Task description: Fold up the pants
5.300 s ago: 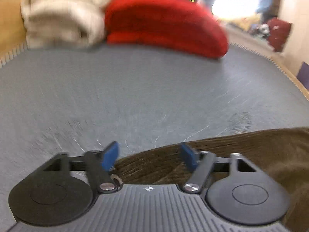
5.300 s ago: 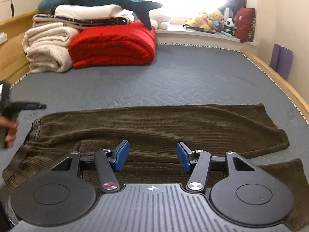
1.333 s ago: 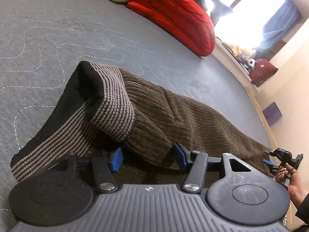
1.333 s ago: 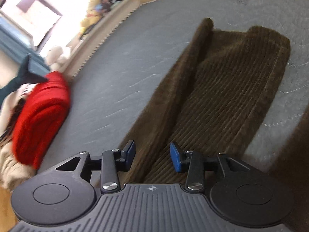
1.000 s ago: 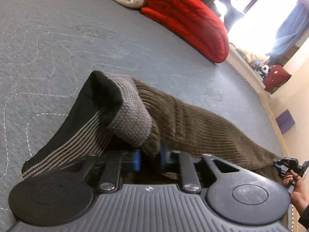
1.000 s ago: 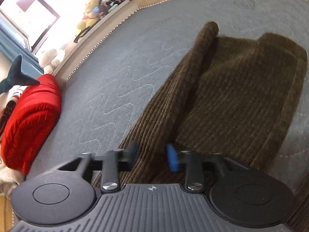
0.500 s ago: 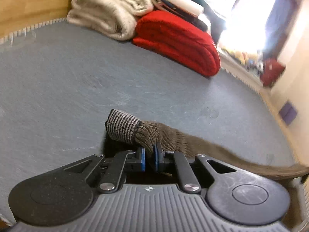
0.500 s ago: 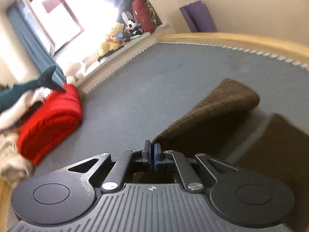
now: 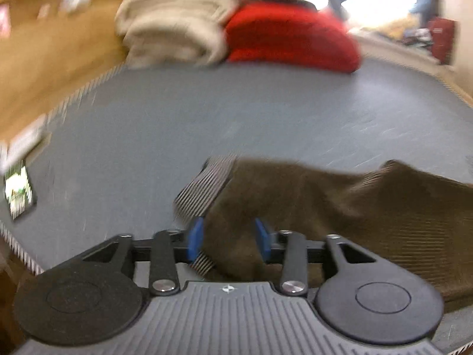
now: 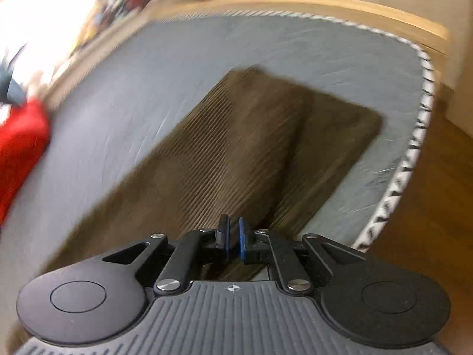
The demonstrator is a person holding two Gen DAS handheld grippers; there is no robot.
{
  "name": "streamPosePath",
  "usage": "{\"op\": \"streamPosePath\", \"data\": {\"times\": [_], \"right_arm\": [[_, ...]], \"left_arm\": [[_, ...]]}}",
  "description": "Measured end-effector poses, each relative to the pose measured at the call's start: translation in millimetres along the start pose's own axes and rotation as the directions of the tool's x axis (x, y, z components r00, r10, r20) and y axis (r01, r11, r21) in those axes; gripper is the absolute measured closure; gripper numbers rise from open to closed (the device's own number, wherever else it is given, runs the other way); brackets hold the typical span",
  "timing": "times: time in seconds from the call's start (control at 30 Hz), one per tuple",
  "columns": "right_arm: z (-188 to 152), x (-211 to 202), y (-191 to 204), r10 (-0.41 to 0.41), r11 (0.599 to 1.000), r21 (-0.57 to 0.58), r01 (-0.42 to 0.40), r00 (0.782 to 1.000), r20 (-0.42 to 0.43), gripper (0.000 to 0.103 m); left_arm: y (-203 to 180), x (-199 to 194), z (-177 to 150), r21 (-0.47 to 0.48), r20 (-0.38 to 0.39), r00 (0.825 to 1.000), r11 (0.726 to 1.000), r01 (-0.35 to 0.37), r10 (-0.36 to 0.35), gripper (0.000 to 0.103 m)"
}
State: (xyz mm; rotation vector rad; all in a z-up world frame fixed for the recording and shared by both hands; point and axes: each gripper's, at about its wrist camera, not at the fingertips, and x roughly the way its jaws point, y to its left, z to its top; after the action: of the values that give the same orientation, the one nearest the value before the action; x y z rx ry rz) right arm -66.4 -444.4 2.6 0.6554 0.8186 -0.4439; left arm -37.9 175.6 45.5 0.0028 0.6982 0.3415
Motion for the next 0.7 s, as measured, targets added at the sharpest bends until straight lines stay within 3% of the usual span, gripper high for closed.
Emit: {"op": "streamPosePath", "data": {"times": [0.1,0.2,0.27,0.33,0.4,0.53,0.7], "right_arm": [[14,-3,-28,0.020,0.985,0.168,-0.027,0.999,0.042,0.095],[24,6,-45,0.029,0.955,0.293,-0.044,0.998,0.057,0.095],[28,19,-53,0.056,0.928,0.368,-0.065,0.998,0.035,0.093],[23,36,-62,0.105,0.893,0.443,-0.081,0.994,-0.029,0.088],[12,45,-59,0.137,0.867,0.492,-0.078,0.987,-0.084,0.084],[0,49,-41,0.159,0.865,0.497,-0.063,0.975,-0.153,0.056],[-1,59,-32,0.186,0.857,0.511,-0.068,0.965,-0.184,0.054]], "left_arm": [[-23,-9,-11,0.097,0.072,0.984,0.983,0.158,-0.165,0.055],[-33,6,-23,0.092,0.004,0.934,0.930,0.355,-0.357,0.055],[-37,20,-30,0.054,-0.070,0.903,0.902,0.428,-0.424,0.055],[-41,33,-36,0.040,-0.125,0.894,0.898,0.437,-0.430,0.056],[-41,46,-38,0.044,-0.157,0.901,0.909,0.415,-0.403,0.058],[-38,54,-39,0.041,-0.185,0.901,0.913,0.407,-0.393,0.058],[-56,62,-39,0.096,-0.194,0.908,0.914,0.395,-0.372,0.058]]}}
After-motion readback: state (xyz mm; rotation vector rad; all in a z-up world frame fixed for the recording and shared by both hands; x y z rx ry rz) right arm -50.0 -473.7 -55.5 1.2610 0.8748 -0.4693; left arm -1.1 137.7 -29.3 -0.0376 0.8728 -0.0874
